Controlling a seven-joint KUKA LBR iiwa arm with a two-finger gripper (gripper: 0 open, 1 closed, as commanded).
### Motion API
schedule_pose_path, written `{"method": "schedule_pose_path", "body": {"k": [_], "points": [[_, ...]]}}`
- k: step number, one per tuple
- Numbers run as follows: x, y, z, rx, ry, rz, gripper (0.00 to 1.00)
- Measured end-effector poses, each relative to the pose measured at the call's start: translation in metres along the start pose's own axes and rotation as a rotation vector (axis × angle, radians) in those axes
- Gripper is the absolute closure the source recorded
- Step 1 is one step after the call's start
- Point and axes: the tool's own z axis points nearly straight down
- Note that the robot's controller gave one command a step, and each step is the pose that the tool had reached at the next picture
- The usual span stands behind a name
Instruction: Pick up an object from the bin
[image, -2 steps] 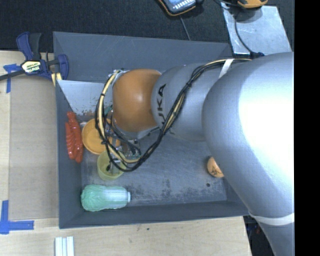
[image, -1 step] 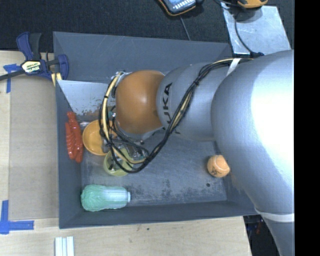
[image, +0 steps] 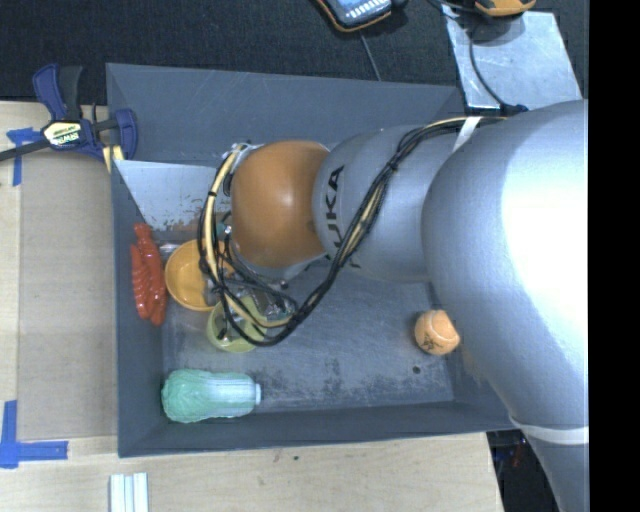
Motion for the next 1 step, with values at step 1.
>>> {"method": "schedule_pose_path", "body": {"k": [1], "points": [[0.0009,-0.0001,-0.0256,0.000,0.001,0.002,1.00]]}}
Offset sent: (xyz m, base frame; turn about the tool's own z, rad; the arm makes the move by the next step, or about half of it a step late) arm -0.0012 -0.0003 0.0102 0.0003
